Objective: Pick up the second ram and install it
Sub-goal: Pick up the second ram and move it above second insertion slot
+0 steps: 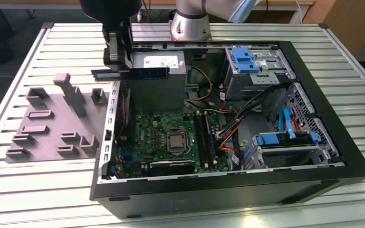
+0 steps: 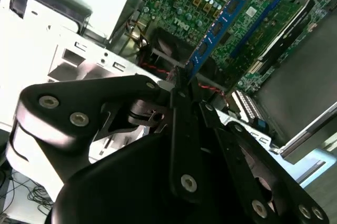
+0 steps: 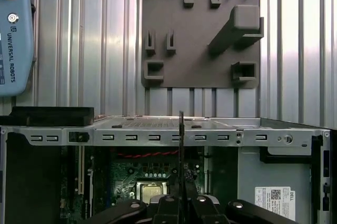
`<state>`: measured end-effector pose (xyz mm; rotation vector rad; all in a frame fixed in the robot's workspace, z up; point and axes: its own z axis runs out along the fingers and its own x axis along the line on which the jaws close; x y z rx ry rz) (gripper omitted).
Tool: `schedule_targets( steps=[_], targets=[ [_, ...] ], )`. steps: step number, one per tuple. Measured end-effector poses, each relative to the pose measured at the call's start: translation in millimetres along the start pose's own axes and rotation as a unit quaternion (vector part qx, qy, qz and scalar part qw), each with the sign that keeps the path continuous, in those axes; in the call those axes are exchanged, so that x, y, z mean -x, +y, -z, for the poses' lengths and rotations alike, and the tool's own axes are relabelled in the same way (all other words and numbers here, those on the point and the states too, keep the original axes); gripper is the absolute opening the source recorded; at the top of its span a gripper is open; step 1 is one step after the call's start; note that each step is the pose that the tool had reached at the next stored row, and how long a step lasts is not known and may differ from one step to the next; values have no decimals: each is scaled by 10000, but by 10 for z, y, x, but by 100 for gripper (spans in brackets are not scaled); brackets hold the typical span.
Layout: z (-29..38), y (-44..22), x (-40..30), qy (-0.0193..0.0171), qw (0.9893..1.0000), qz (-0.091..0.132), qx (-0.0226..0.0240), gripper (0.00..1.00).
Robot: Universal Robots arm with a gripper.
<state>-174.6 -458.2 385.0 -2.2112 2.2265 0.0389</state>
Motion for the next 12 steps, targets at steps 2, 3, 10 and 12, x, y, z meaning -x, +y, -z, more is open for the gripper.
schedule_targets(
  steps=[2, 3, 10, 12],
  targets=[
    [1, -40, 0, 0, 10000, 0, 0, 14],
    [1, -60, 0, 0, 10000, 0, 0, 14],
    [3, -193, 2, 0, 10000, 0, 0, 14],
    [4, -233, 2, 0, 10000, 0, 0, 14]
  ],
)
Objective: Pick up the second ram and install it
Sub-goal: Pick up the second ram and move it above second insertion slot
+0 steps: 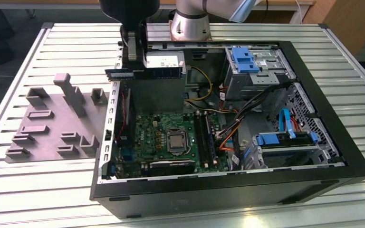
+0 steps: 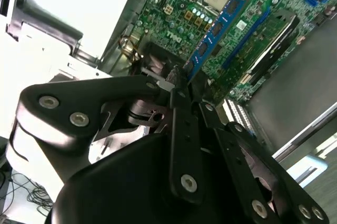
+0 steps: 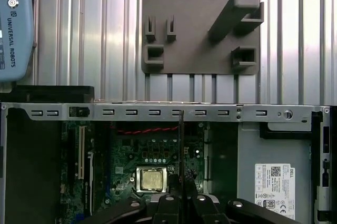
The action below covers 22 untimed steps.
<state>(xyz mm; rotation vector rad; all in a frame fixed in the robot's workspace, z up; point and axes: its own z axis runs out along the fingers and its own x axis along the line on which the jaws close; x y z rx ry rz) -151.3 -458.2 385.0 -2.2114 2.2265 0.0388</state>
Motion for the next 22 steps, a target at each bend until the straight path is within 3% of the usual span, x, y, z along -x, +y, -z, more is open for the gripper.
schedule_targets(
  steps=[14, 22],
  targets=[
    [3, -253, 2, 0, 10000, 0, -1, 14],
    [4, -256, 2, 0, 10000, 0, 0, 14]
  ],
)
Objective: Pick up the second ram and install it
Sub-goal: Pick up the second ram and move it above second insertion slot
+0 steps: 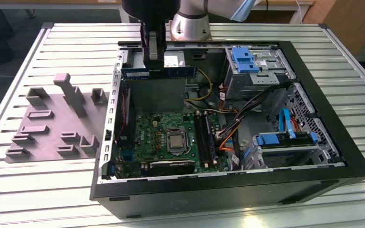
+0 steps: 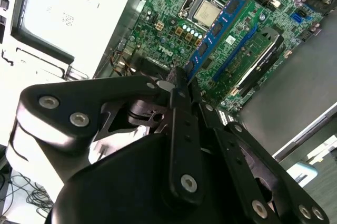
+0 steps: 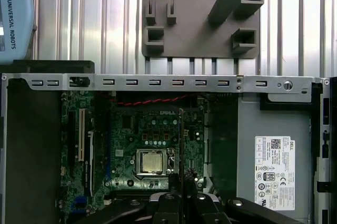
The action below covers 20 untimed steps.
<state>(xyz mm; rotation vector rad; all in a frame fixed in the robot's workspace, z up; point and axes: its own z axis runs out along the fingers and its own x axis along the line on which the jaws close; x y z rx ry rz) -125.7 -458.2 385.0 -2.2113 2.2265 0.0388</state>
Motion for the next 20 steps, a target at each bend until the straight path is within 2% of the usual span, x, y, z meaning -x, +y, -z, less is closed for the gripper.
schedule_targets(
  steps=[7, 8, 16, 19, 20],
  targets=[
    [0, -17, 1, 0, 10000, 1, 0, 14],
    [1, -43, 1, 0, 10000, 0, 1, 14],
    [6, -398, 3, -1, 10000, 0, 0, 14],
    [7, -479, 3, 0, 10000, 0, 0, 14],
    [7, -479, 3, -1, 10000, -1, 0, 14]
  ],
)
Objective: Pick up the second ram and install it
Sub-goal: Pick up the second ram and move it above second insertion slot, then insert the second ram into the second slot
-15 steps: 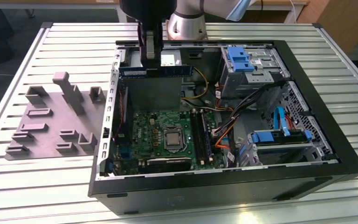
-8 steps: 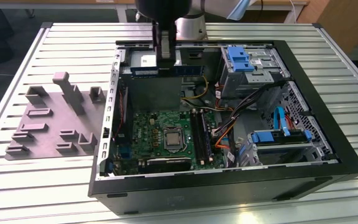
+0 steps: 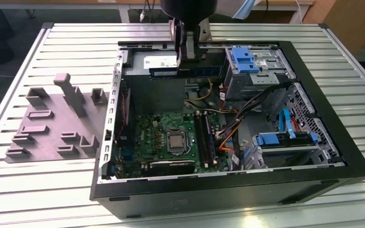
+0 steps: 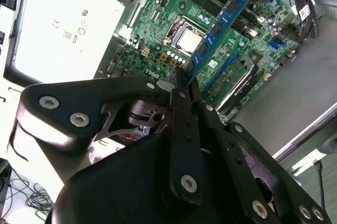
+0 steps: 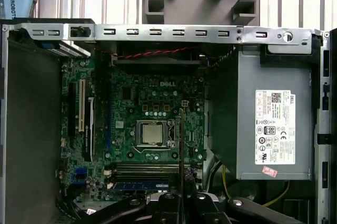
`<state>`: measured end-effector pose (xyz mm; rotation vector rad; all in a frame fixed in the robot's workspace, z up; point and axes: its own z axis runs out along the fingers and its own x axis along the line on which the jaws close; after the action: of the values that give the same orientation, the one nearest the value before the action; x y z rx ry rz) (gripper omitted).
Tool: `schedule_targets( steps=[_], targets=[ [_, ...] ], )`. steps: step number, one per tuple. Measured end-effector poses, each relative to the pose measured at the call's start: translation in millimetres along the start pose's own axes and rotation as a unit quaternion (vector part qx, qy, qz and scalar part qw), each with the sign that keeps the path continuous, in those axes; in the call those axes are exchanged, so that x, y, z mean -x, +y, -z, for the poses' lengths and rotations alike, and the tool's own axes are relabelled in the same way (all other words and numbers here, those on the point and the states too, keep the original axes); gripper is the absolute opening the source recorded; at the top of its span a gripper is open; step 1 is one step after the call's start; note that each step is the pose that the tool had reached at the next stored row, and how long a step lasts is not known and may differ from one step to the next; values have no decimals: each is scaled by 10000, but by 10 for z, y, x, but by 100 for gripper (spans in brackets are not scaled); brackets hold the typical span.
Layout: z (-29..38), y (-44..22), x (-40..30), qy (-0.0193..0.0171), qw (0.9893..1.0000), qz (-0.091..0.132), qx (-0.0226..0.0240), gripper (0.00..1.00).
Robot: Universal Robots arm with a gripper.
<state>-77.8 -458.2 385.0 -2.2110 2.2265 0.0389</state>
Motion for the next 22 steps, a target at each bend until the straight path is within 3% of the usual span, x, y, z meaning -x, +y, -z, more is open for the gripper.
schedule_targets(
  steps=[5, 15, 22],
  targets=[
    [0, -15, 1, 0, 10000, 1, 0, 14],
    [3, -213, 2, 0, 10000, 0, 0, 14],
    [4, -226, 2, 0, 10000, 1, 0, 14]
  ],
)
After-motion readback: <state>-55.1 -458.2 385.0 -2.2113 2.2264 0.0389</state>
